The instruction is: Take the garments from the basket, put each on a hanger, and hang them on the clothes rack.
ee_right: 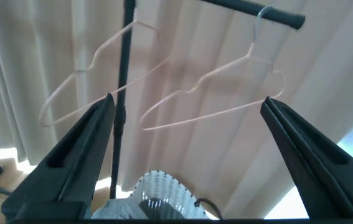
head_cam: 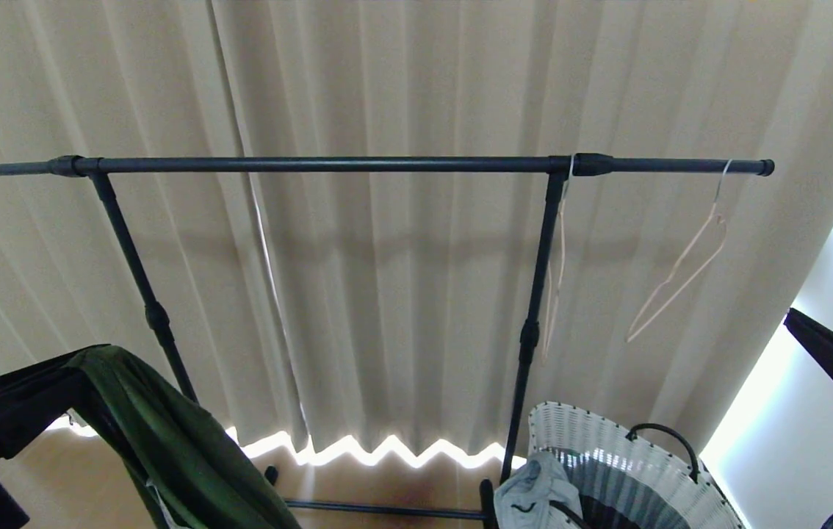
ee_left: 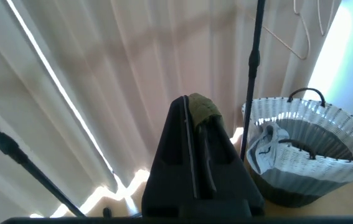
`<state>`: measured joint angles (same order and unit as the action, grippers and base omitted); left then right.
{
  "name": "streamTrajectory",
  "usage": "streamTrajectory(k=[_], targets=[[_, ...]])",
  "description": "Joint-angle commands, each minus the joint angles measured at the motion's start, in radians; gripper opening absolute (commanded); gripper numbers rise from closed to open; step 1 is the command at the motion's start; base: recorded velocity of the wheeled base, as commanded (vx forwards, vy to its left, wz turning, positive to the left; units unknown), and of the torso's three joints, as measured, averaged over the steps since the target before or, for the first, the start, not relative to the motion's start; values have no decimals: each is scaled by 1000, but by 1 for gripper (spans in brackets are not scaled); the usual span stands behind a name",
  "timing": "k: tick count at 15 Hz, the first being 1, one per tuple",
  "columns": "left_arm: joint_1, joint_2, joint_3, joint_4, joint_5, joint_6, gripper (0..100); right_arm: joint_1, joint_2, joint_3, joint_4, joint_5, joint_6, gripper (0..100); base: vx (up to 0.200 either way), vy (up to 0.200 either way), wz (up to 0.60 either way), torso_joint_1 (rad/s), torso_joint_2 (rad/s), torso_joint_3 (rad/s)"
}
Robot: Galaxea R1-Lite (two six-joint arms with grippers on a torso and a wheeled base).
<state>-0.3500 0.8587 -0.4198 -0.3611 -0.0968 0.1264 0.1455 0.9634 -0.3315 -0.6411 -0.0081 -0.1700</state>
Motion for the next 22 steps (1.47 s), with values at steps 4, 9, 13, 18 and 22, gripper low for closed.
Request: streamTrajectory(k=[4,9,13,18,22], targets=[[5,0,-2,-1,2,-2,0,0,1,2,1,0,0,100,0,0,0,0,0,0],[5,-1,1,-1,2,-2,0,0,3,3,1,0,0,100,120,0,0,2,1,0],[5,-1,3,-1,2,-1,0,0,1,3,1,-1,0,100,200,0,0,1,-1,0],[-3,2,-4,-15,-3,-1,0,-61,-83,-4,144,-52,-3,100,40,0,0,1,0,-1],[-6,52,-34,-96,-70,-1,0,-103,-101,-215,506,-43,-2,100,0,0,0,0,0,0]])
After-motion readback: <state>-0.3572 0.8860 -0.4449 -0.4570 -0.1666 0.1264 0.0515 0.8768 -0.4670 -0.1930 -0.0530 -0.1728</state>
